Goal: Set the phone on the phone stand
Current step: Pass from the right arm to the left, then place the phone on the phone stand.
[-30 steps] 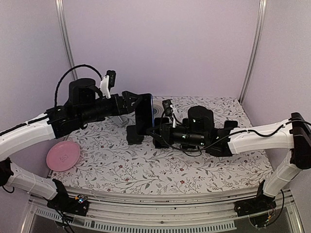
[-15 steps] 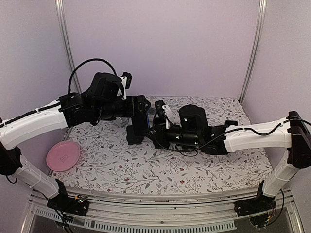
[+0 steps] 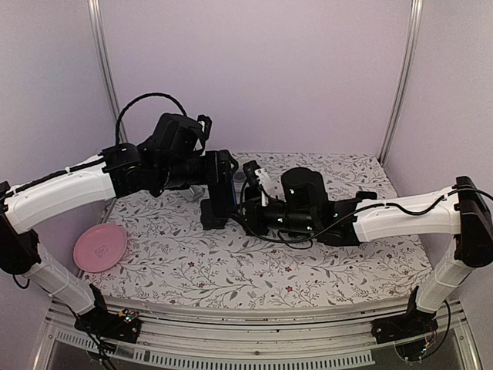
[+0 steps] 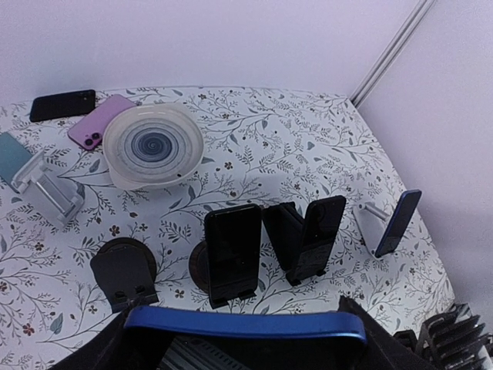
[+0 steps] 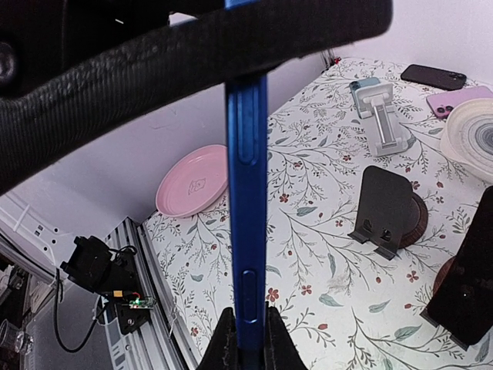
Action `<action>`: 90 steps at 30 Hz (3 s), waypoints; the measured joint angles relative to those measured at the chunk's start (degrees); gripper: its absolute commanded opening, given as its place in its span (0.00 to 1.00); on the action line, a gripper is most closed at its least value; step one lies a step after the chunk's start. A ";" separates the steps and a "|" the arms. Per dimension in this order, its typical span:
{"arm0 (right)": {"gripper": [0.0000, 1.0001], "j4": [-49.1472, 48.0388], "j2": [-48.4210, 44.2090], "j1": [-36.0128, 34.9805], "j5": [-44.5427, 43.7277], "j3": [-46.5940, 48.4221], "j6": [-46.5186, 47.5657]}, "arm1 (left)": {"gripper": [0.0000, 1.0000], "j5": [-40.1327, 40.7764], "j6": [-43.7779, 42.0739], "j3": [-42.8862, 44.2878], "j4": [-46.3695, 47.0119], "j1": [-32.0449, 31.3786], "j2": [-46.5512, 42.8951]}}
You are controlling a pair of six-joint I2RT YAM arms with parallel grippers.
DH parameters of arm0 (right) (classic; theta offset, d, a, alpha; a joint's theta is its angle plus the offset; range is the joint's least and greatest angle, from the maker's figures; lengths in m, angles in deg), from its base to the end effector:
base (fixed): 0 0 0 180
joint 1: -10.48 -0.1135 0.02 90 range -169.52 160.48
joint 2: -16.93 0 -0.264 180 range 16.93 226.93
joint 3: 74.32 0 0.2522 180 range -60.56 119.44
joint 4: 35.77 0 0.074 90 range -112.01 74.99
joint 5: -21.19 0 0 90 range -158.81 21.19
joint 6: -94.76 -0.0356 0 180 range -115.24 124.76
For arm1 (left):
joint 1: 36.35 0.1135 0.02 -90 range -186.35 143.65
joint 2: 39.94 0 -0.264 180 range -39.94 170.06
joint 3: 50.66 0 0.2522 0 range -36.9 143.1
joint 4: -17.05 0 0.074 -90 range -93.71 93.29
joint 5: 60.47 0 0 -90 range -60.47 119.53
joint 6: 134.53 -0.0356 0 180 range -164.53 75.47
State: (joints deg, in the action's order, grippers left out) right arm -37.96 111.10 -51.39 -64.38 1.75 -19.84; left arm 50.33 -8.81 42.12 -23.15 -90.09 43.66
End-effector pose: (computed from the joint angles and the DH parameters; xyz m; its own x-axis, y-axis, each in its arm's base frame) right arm 0.1787 0.3401 0.2684 -0.4981 -0.0514 -0.8656 -0.7775 0.4685 0.4196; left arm 0.2062 -0.2598 0.3608 -0.5825 -0.1287 -0.8026 0.2879 0.8907 -0.3518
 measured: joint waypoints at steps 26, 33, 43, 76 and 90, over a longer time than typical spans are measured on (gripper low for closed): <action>0.92 -2.56 -0.74 0.42 -0.72 -1.36 -0.72 | 0.31 3.43 -0.66 -1.62 -0.04 0.07 -0.46; 0.99 -2.29 -6.73 1.42 -4.09 -6.86 -1.97 | 0.31 10.67 -0.63 -3.98 0.94 1.20 -0.33; 0.99 -0.07 -18.58 2.80 -11.56 -11.93 -2.58 | 0.31 20.20 -1.27 -8.31 7.63 4.07 5.60; 0.99 5.25 -32.98 3.08 -18.88 -17.33 -1.42 | 0.34 26.93 -9.27 -12.46 34.29 8.39 23.02; 0.99 5.27 -32.96 3.08 -18.84 -17.77 -1.49 | 0.38 27.19 -7.37 -14.36 36.02 8.44 25.75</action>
State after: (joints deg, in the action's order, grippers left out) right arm -32.69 78.14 -48.31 -83.22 -16.02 -21.32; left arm 77.52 -16.17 27.76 12.87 -81.65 69.40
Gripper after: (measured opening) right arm 0.989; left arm 0.746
